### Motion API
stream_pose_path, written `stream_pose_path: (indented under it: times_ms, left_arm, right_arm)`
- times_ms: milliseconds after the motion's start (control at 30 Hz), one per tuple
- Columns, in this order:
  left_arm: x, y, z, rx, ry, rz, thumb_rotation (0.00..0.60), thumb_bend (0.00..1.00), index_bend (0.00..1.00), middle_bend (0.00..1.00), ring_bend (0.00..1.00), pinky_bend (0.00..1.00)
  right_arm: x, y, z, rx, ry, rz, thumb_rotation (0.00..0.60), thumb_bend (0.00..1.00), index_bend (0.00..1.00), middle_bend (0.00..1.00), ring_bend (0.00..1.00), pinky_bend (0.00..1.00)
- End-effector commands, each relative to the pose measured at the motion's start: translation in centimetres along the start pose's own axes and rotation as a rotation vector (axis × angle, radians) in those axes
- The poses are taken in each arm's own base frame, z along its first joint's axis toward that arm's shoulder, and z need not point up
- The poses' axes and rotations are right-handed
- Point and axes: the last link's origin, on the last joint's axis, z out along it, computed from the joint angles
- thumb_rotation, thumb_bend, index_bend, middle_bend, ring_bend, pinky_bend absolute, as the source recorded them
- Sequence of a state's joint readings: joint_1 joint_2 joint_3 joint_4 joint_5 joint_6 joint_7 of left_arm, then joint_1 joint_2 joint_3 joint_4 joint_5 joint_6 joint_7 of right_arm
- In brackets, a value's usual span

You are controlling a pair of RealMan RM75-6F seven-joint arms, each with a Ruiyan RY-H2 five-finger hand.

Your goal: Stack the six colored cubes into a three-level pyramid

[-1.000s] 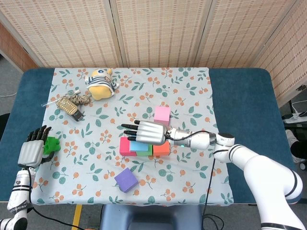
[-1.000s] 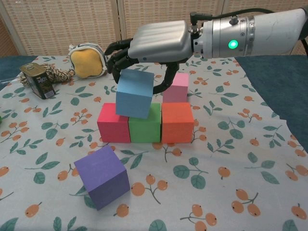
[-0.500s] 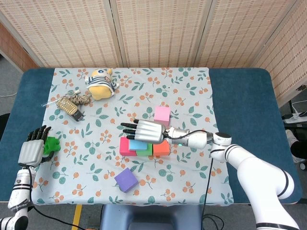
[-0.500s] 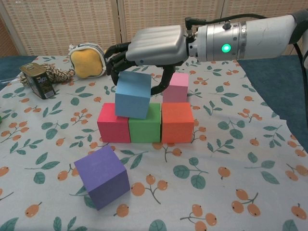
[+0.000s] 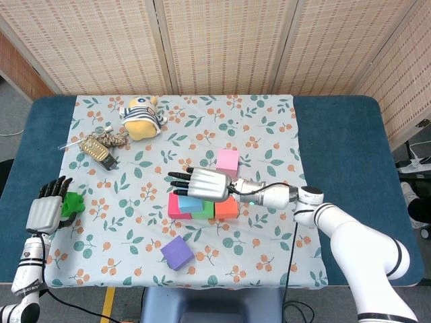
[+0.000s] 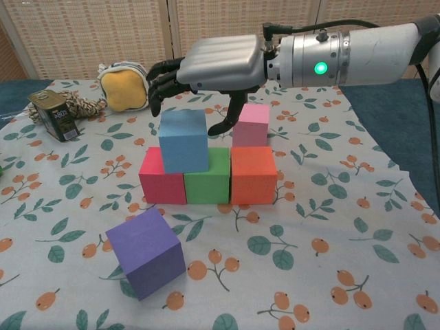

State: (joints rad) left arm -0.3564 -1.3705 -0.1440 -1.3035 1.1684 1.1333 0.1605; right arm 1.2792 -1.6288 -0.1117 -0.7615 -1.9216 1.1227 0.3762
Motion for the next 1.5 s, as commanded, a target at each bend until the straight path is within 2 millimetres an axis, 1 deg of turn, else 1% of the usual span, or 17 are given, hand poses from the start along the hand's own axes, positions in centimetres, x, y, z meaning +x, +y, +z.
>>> stream_pose_path:
  times_ms: [33,167,233,333,400,467,533,633,733,833,900,1033,1233,1400,1500]
  left_arm:
    - [0.0,0.0,0.0,0.0,0.002,-0.001,0.6,0.35,0.0,0.0,0.0,0.11]
    - [0.2,0.0,0.0,0.001,0.008,-0.003,0.6,0.35,0.0,0.0,0.0,0.11]
    - [0.2,-0.1,-0.1,0.002,0.01,-0.005,0.6,0.35,0.0,0.0,0.0,0.11]
    - [0.2,-0.2,-0.2,0.004,0.011,-0.007,0.6,0.35,0.0,0.0,0.0,0.11]
    - [0.2,-0.1,-0.2,0.002,0.008,-0.008,0.6,0.35,0.0,0.0,0.0,0.11]
    - [0.1,0.1,-0.1,-0.002,0.004,-0.006,0.6,0.35,0.0,0.0,0.0,0.11]
    - [0.0,0.2,-0.1,-0.004,0.001,-0.001,0.6,0.35,0.0,0.0,0.0,0.11]
    - [-0.1,0.3,0.0,-0.003,-0.002,0.002,0.6,0.35,0.0,0.0,0.0,0.11]
    - [-0.2,0.2,0.2,0.0,-0.007,0.004,0.6,0.35,0.0,0.0,0.0,0.11]
    - [-0.3,0.2,0.2,0.004,-0.011,0.004,0.6,0.35,0.0,0.0,0.0,0.11]
    - [-0.3,0.1,0.2,0.004,-0.013,0.004,0.6,0.35,0.0,0.0,0.0,0.11]
    - [-0.4,0.2,0.2,0.003,-0.014,0.005,0.6,0.35,0.0,0.0,0.0,0.11]
    - [-0.5,0.2,0.2,0.004,-0.015,0.013,0.6,0.35,0.0,0.0,0.0,0.11]
    - [-0.7,0.3,0.3,0.01,-0.024,0.019,0.6,0.35,0.0,0.0,0.0,0.11]
    - [-0.9,0.3,0.4,0.014,-0.03,0.022,0.6,0.35,0.0,0.0,0.0,0.11]
  right_arm:
    - [0.1,0.2,-0.1,-0.007,0.004,-0.001,0.6,0.11,0.13,0.15,0.05,0.41]
    - [0.5,0.9,-0.8,-0.063,0.044,0.019,0.6,0.06,0.03,0.13,0.05,0.41]
    - [0.7,1.8,-1.6,-0.127,0.06,0.053,0.6,0.05,0.0,0.11,0.04,0.39]
    - [0.4,3.9,-3.1,-0.273,0.05,0.114,0.6,0.03,0.0,0.06,0.01,0.34]
    - [-0.1,5.1,-4.0,-0.375,0.012,0.163,0.598,0.03,0.0,0.02,0.0,0.31]
    - [-0.3,5.9,-4.5,-0.43,-0.03,0.193,0.576,0.01,0.0,0.01,0.0,0.28]
    - [-0.2,6.7,-4.9,-0.461,-0.065,0.159,0.558,0.01,0.0,0.0,0.0,0.26]
    - [-0.1,7.9,-5.3,-0.481,-0.11,0.047,0.555,0.0,0.0,0.0,0.0,0.26]
    - [-0.8,8.8,-5.9,-0.503,-0.174,-0.044,0.554,0.0,0.0,0.0,0.0,0.25]
    - [-1.9,9.0,-6.5,-0.567,-0.237,-0.024,0.547,0.0,0.0,0.0,0.0,0.22]
    - [-2.2,8.7,-6.7,-0.581,-0.25,-0.028,0.547,0.0,0.0,0.0,0.0,0.22]
    - [-2.5,8.5,-6.8,-0.569,-0.28,-0.092,0.547,0.0,0.0,0.0,0.0,0.22]
    - [-3.1,7.6,-6.7,-0.461,-0.305,-0.215,0.557,0.0,0.0,0.0,0.0,0.21]
    - [-4.6,7.3,-6.5,-0.393,-0.343,-0.26,0.558,0.0,0.0,0.0,0.0,0.21]
    - [-5.3,7.1,-6.0,-0.365,-0.354,-0.286,0.558,0.0,0.0,0.0,0.0,0.21]
